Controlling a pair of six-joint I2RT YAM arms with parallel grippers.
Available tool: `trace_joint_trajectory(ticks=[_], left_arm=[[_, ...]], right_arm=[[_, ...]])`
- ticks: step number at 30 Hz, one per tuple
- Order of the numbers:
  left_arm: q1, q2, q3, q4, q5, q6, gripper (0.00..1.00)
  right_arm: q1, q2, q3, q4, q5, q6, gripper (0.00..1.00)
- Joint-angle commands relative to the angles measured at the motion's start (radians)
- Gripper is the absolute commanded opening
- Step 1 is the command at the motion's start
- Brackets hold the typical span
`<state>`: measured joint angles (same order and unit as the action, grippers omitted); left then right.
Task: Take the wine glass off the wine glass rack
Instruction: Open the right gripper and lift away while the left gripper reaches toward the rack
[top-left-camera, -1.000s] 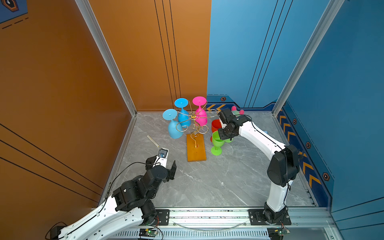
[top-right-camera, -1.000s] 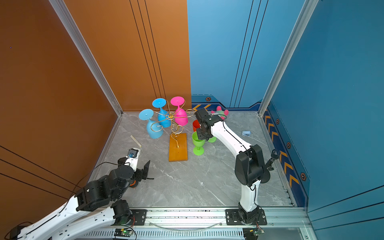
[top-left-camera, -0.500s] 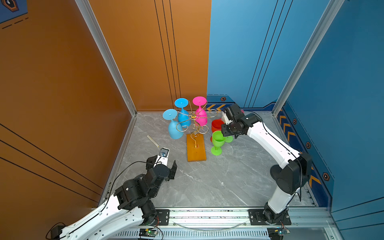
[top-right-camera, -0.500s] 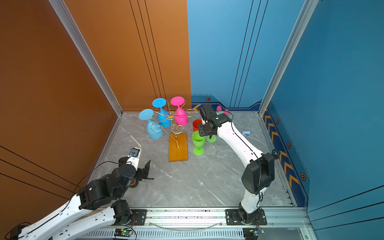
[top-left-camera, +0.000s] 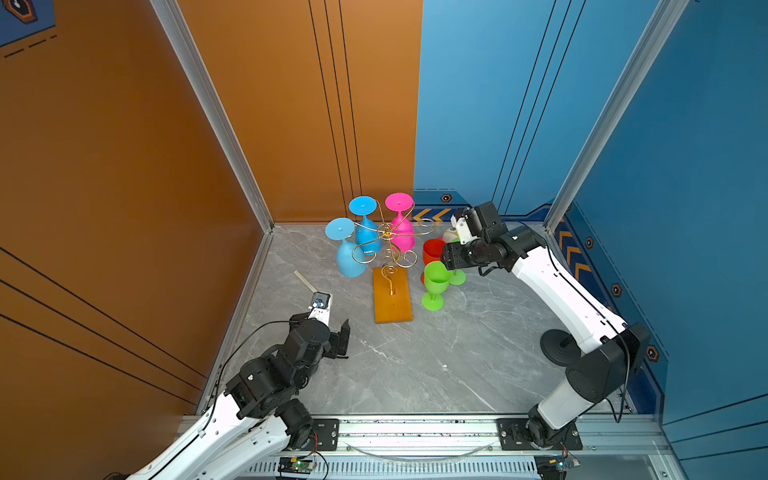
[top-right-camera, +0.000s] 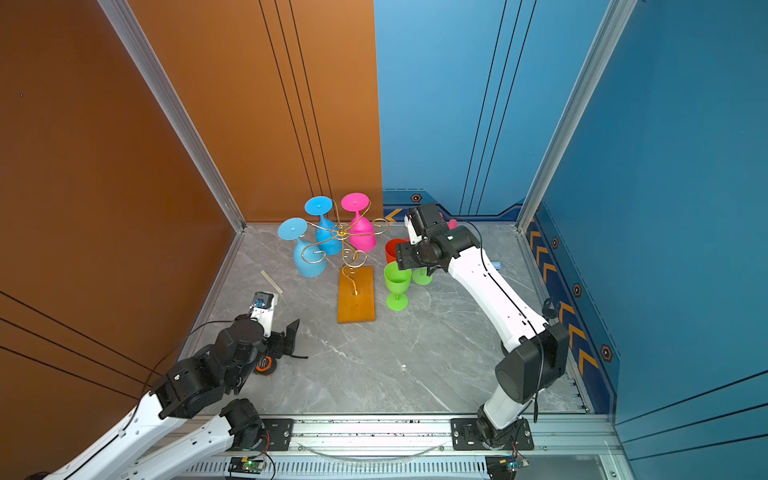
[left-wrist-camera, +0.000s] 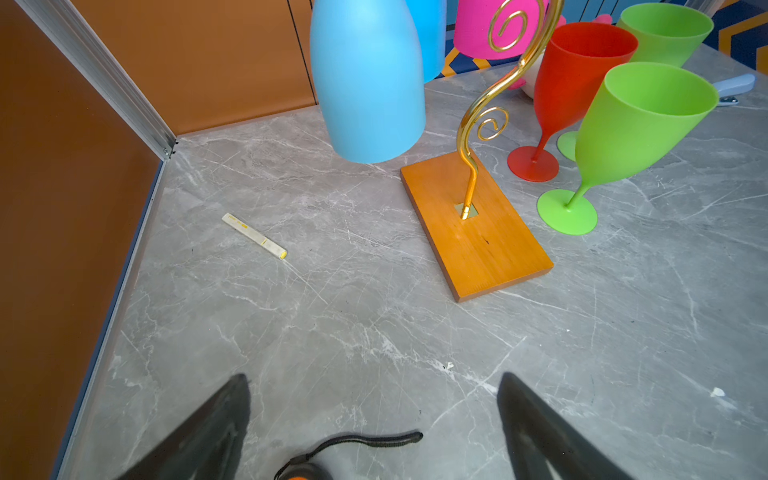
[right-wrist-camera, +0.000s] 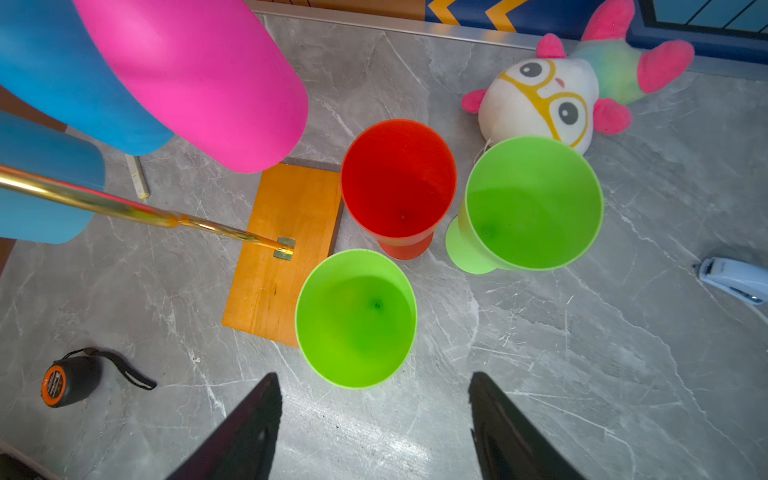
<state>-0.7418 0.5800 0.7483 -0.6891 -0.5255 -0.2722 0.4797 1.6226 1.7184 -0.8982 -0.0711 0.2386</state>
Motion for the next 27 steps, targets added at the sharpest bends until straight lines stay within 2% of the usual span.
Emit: trace_joint_trajectory(ticks=[1,13,19,20,22,27], left_arm=[[0.061,-0.003,0.056,0.002,0.1,-0.017,0.93],[0.336,0.123,0.202,-0.018,0.304,-0.043,0.91],[0.49,0.228,0.327,-0.018,0.471,-0.097,0.87],[0.517,0.249,0.349,-0.018,0.514,-0.115,0.83],[0.564,0.29,0.39,-0.014,0.572,-0.147,0.82],[0.672,0.345,0.431,0.093,0.72,-0.237,0.78]], right_arm=[[-0.009,-0.059,-0.025,-0.031,-0.044,-0.013,0.75],[-0.022,-0.292,-0.205,-0.022,-0.056,-0.041,0.8],[-0.024,-0.387,-0.325,0.015,-0.169,-0.074,0.79],[-0.024,-0.396,-0.345,0.022,-0.191,-0.084,0.79],[-0.024,-0.408,-0.374,0.027,-0.207,-0.091,0.79],[-0.018,-0.427,-0.416,0.032,-0.278,-0.099,0.8]])
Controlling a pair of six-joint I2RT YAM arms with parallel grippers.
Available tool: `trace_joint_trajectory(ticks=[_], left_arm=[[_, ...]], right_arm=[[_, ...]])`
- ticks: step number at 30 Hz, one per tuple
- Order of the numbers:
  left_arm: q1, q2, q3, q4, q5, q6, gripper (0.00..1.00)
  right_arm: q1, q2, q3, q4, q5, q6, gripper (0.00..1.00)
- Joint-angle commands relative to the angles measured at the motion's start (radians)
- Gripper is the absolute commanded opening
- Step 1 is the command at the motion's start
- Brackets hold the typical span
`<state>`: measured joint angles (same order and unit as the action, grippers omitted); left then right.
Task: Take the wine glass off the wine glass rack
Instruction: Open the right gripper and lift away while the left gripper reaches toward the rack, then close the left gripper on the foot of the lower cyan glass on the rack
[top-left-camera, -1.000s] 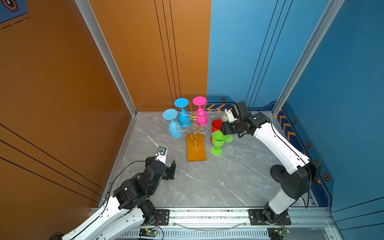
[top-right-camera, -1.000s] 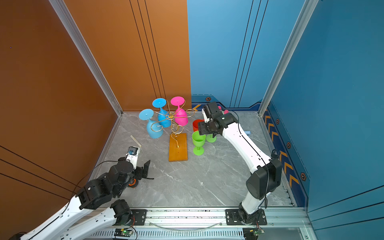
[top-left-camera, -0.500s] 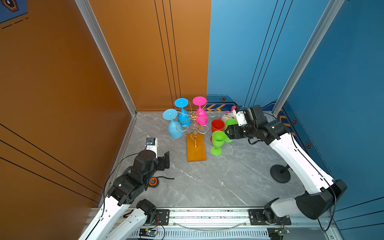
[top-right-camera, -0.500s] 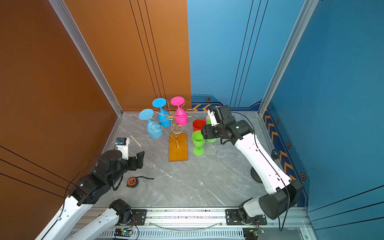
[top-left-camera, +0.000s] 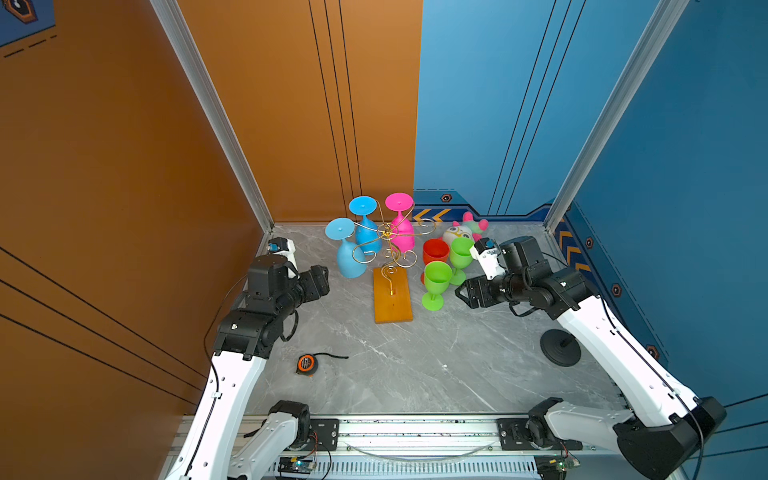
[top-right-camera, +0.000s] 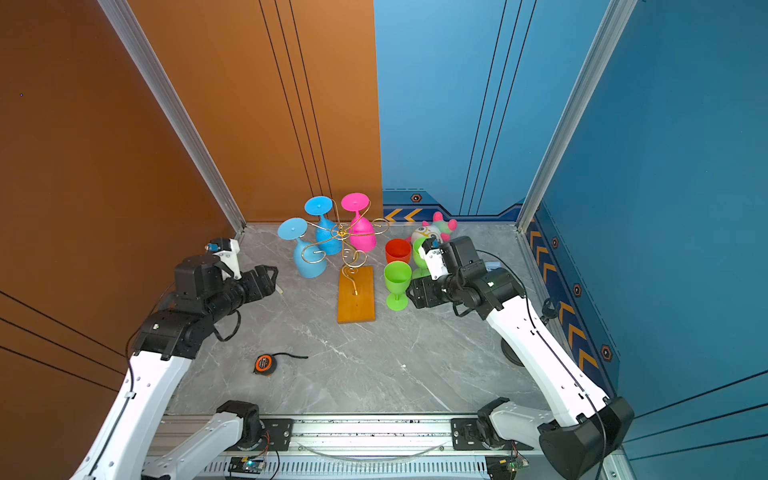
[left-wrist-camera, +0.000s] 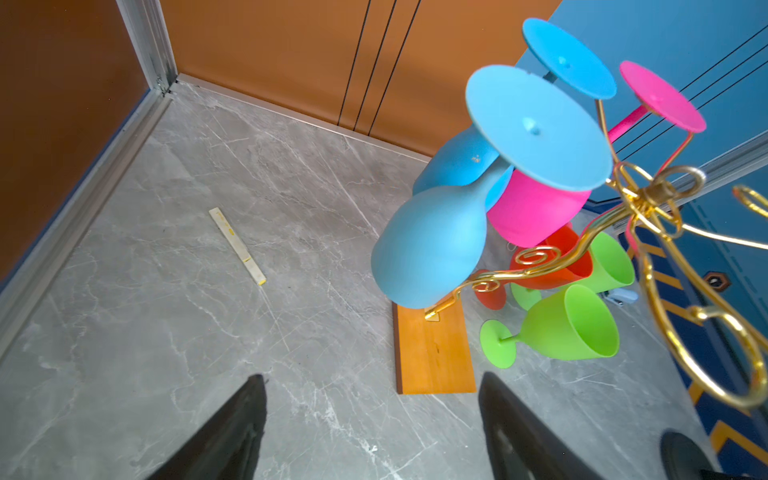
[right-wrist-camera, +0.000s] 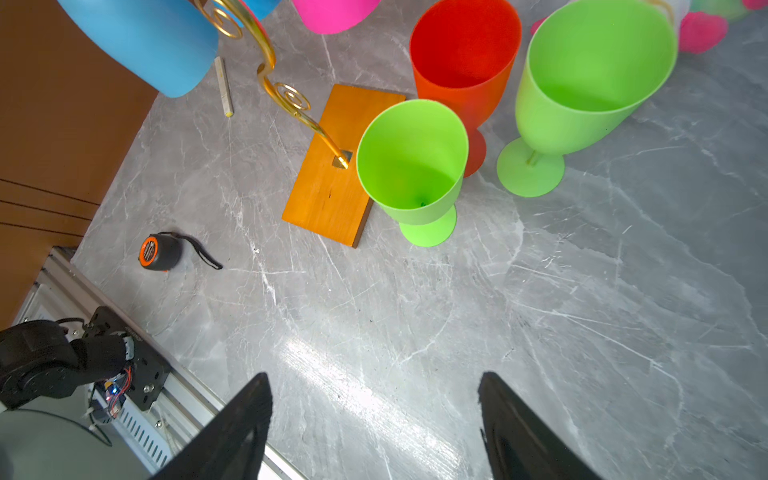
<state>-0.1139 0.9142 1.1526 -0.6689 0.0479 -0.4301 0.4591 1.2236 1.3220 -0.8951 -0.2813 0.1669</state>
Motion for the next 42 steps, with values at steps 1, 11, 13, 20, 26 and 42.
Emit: trace_joint_trajectory(ticks=[1,11,13,20,26,42], left_arm=[[0.067,0.019,0.028,0.102,0.182,-0.102,0.76],[0.198,0.115,0.027,0.384,0.434,-0.321,0.6],[0.207,0.139,0.026,0.439,0.482,-0.36,0.58],[0.21,0.218,0.056,0.53,0.569,-0.401,0.57],[0.21,0.26,0.059,0.548,0.616,-0.42,0.53],[0.203,0.329,0.067,0.549,0.705,-0.458,0.43]], right_arm=[[0.004,-0.033,-0.025,0.031,-0.069,-0.028,0.79],[0.009,-0.062,-0.075,0.041,-0.078,-0.038,0.79],[0.009,-0.067,-0.076,0.041,-0.072,-0.036,0.78],[0.01,-0.078,-0.081,0.041,-0.073,-0.031,0.76],[0.01,-0.083,-0.078,0.041,-0.063,-0.03,0.76],[0.01,-0.091,-0.09,0.054,-0.053,-0.01,0.74]])
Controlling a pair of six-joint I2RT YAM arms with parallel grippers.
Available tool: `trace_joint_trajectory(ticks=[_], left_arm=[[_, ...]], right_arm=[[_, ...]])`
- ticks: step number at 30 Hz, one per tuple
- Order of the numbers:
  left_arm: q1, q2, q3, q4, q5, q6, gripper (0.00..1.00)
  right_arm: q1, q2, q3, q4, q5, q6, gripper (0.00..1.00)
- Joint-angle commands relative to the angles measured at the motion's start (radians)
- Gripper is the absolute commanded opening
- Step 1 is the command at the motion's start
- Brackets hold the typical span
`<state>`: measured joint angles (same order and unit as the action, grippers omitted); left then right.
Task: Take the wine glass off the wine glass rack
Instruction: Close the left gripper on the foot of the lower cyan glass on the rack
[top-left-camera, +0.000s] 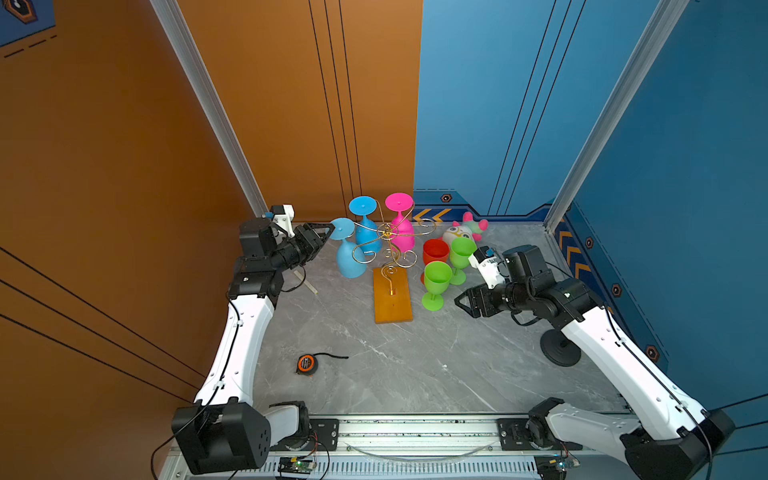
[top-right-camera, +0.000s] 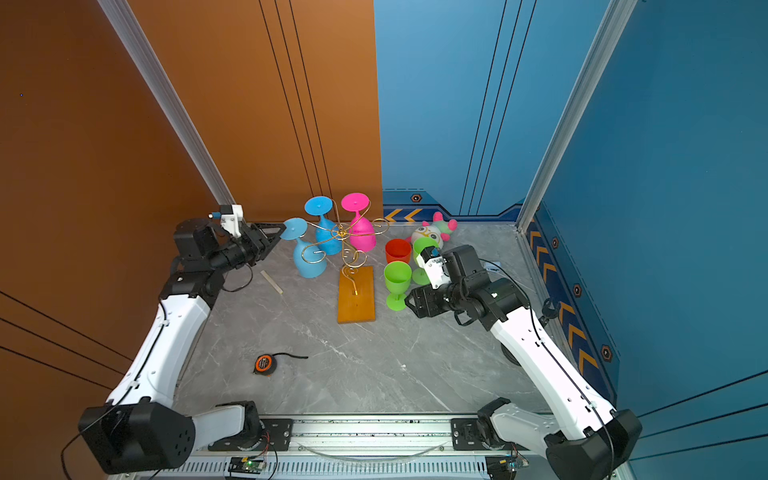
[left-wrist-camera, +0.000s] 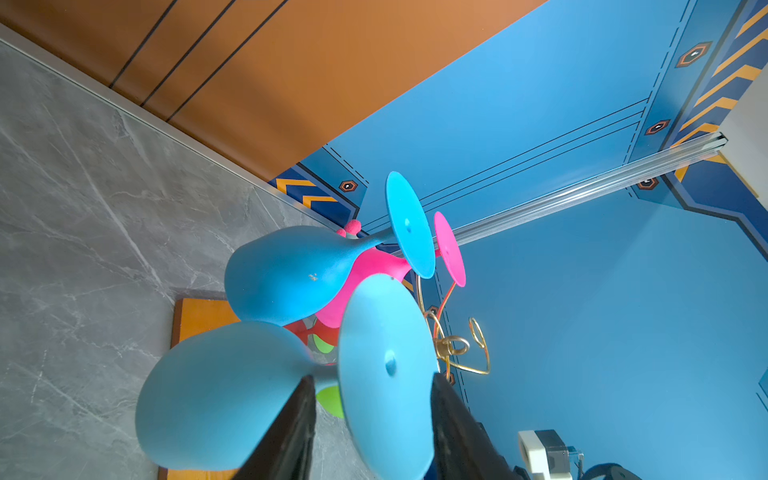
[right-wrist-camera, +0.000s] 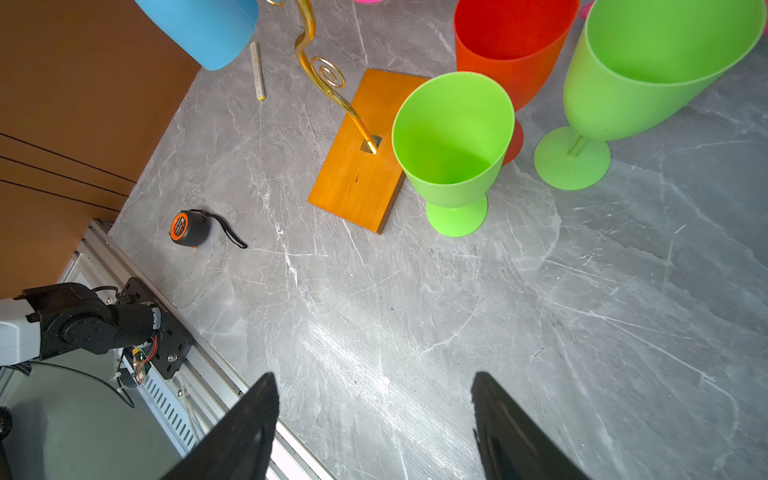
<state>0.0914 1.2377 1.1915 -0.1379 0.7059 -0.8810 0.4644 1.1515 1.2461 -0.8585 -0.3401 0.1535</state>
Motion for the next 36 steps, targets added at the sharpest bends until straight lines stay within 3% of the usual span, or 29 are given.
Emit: trace_joint_trajectory(ticks=[1,10,20,24,36], left_arm=[[-0.003,0.005,0.028,0.017,0.047,-0.008,0.41],[-0.002,0.015,0.034,0.011,0.051,-0.013,0.2],[-0.001,0.005,0.032,0.017,0.054,-0.029,0.05],[0.006,0.004,0.009,0.091,0.084,-0.093,0.0],[0.01,0.005,0.019,0.126,0.095,-0.144,0.0]], right_arm=[[0.005,-0.018,-0.016,0.02,0.005,0.006,0.74],[0.005,-0.026,-0.029,0.033,0.006,0.015,0.73],[0.003,-0.036,-0.034,0.037,0.01,0.02,0.73],[0.003,-0.036,-0.034,0.037,0.01,0.021,0.73],[0.003,-0.042,-0.045,0.047,0.007,0.024,0.73]])
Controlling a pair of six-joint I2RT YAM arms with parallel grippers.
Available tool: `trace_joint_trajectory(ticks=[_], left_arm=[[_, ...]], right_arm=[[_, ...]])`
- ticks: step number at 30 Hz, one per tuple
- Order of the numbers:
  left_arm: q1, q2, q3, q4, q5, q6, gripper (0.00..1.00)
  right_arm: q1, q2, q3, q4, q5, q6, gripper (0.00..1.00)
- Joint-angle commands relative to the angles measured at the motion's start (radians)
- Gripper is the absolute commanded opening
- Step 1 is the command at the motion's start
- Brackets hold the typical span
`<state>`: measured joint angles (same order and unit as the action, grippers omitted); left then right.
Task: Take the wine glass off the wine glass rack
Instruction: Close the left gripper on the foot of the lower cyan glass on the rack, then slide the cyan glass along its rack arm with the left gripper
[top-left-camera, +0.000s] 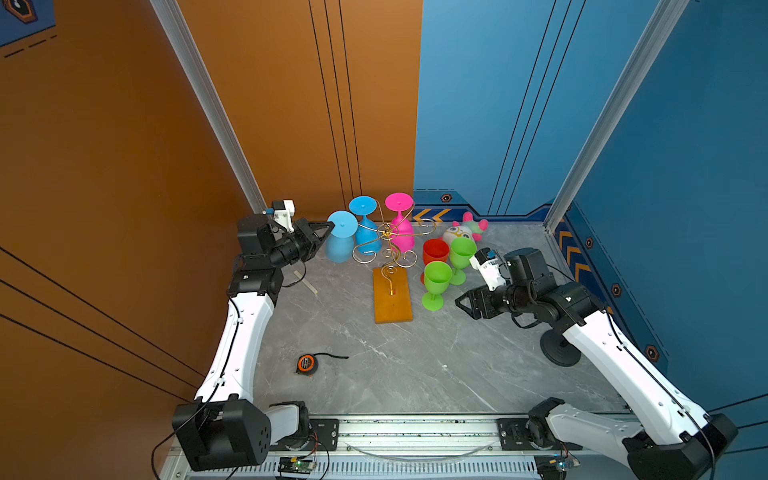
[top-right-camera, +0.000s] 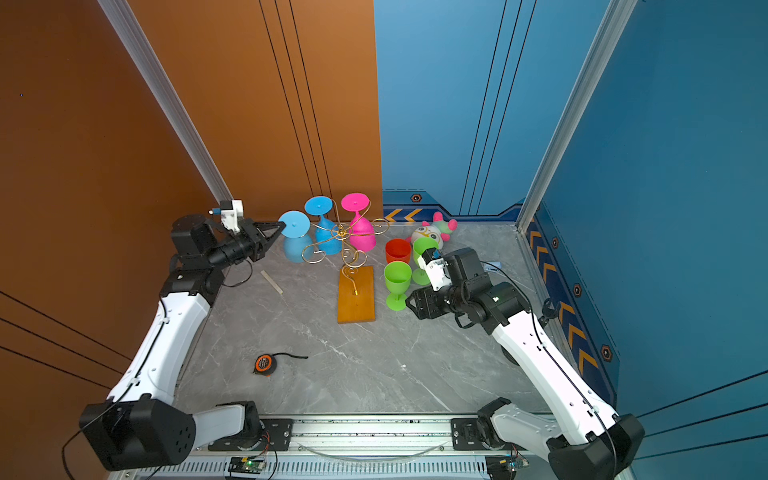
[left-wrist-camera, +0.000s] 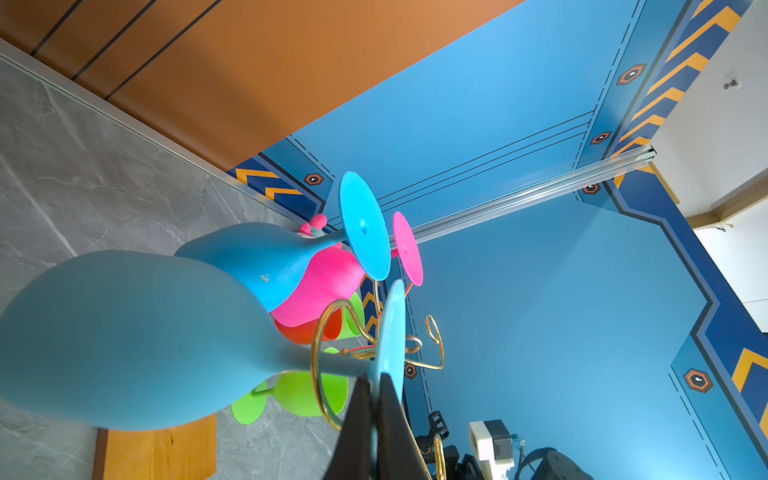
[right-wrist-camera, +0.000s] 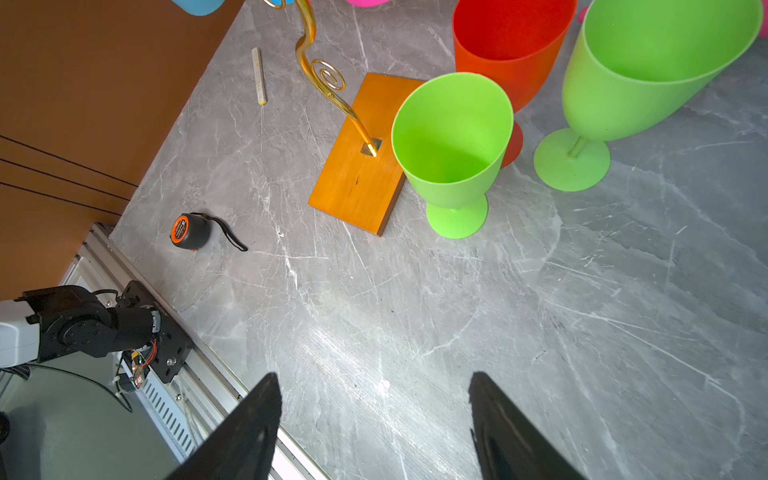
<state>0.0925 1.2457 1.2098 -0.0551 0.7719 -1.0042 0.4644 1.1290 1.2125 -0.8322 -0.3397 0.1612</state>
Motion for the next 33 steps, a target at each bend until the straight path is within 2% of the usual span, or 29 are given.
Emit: trace_joint_trajectory(ticks=[1,20,33], left_arm=[[0.008,-0.001,0.004,0.043,0.031,-0.023,0.0],[0.004,0.079,0.096,0.04,0.055,-0.045,0.0],[-0.058,0.118,0.164,-0.046,0.11,-0.014,0.0]], right_arm=[[0.003,-0.021,-0.013,0.021,0.006,0.017,0.73],[0.003,-0.026,-0.027,0.031,0.003,0.023,0.73],[0.002,-0.039,-0.021,0.031,0.005,0.024,0.73]])
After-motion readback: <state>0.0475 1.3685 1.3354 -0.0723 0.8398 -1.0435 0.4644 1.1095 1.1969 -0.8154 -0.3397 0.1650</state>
